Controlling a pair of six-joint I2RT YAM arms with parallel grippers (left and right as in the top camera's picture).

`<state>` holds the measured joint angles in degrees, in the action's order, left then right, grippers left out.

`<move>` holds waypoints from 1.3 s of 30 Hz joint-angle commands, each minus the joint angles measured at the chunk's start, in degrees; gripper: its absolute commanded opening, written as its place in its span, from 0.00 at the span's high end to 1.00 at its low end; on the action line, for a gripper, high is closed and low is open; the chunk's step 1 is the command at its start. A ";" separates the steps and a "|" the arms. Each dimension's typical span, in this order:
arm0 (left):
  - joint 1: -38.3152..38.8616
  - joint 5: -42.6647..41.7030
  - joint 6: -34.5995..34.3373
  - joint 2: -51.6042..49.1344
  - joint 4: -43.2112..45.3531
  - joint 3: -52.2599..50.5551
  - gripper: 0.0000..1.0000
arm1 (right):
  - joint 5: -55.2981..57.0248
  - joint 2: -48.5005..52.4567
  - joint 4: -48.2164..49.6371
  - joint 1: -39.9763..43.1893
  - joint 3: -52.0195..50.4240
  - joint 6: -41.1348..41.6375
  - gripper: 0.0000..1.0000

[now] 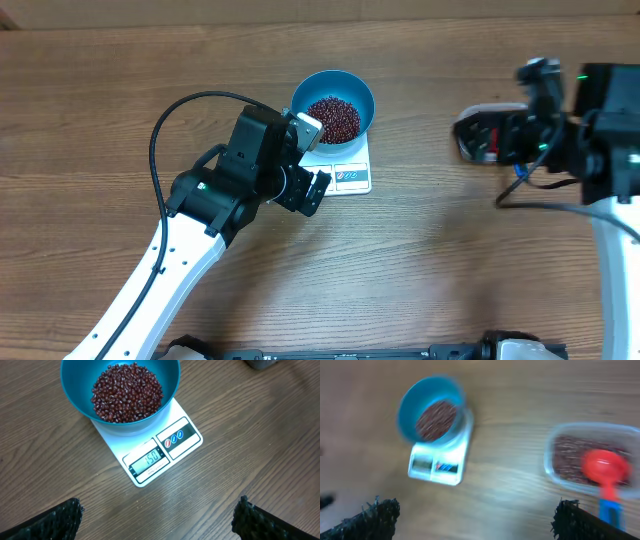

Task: Scoop item into bowl and weigh 150g on scale

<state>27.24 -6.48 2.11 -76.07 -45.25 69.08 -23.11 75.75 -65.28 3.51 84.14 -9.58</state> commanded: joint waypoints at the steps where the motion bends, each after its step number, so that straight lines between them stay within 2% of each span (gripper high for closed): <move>1: -0.24 -0.59 1.11 0.44 0.04 0.17 0.00 | 0.17 -0.20 -2.21 -8.24 1.42 -6.67 0.00; 7: -0.24 -0.59 1.11 0.44 0.04 0.17 0.00 | 0.09 -0.17 -2.01 -13.20 1.44 -6.75 0.00; 34: -0.24 -0.59 1.11 0.44 0.04 0.17 0.00 | 1.31 -0.28 -2.56 -13.20 1.25 -6.78 0.00; 39: -0.24 -0.59 1.11 0.44 0.04 0.17 0.00 | 4.70 -6.36 4.87 -13.14 -7.96 -6.80 0.00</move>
<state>27.24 -6.48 2.11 -76.07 -45.28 69.08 -20.71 74.32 -63.70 -9.52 81.80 -15.92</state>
